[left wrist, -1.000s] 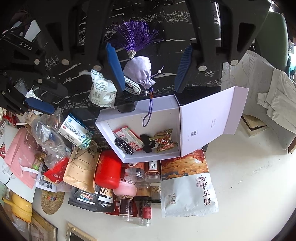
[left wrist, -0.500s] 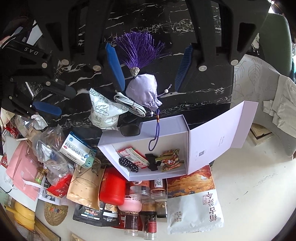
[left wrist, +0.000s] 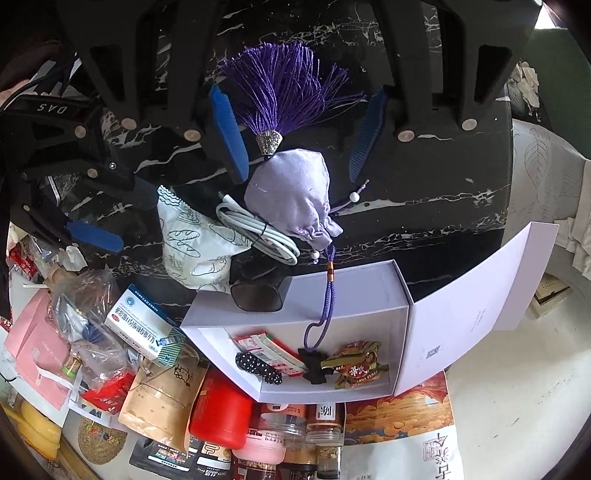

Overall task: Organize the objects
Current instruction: 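Reach the left tool to the lavender pouch while the right tool reaches the white patterned packet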

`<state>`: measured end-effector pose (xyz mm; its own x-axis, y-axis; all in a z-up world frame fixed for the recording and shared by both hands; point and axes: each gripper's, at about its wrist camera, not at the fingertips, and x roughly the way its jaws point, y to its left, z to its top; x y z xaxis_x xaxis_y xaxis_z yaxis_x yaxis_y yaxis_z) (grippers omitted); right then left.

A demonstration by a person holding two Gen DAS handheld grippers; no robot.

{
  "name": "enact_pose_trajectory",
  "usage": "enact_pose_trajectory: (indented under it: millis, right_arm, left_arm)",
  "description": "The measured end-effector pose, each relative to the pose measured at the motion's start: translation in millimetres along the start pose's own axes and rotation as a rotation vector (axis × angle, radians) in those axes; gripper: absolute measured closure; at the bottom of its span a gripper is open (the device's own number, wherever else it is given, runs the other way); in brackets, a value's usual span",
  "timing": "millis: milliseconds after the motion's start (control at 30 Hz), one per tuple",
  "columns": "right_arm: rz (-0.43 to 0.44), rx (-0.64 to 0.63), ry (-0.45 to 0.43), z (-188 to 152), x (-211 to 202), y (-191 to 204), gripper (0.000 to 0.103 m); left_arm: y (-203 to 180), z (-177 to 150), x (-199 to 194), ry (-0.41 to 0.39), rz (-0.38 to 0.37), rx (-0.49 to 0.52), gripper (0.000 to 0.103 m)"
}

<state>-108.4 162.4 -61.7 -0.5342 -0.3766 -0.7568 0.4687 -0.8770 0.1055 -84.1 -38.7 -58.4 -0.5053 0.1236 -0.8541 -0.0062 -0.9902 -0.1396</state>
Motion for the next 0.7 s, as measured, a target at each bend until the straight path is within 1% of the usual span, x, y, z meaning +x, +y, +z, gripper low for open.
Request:
enact_pose_trajectory:
  millis: [100,200,400,467,533,600,700]
  right_arm:
    - [0.001,0.014,0.001,5.2,8.5,-3.8,0.021]
    - [0.015,0.059,0.006,10.9,16.3,-8.4,0.021]
    - [-0.024,0.136,0.010,25.0,32.3,-9.6,0.021]
    - [-0.031,0.152,0.020,29.3,38.6,-7.3,0.021]
    - [-0.061,0.156,0.039,31.8,45.1,-4.8,0.021]
    - [-0.078,0.166,0.058,33.0,53.4,-2.6,0.018]
    - [-0.096,0.190,0.052,32.3,56.6,-2.5,0.017]
  left_arm:
    - [3.2,3.8,14.4,0.026,-0.005,-0.009,0.047]
    - [3.7,8.1,25.4,0.045,-0.025,-0.019,0.047]
    - [2.9,14.9,43.5,0.070,-0.048,-0.018,0.047]
    - [3.4,15.3,48.0,0.077,-0.048,-0.022,0.047]
    - [5.4,15.4,51.6,0.080,-0.047,-0.026,0.047]
    - [8.4,14.7,54.5,0.085,-0.033,-0.030,0.047]
    - [14.8,12.3,55.3,0.076,-0.016,-0.036,0.047]
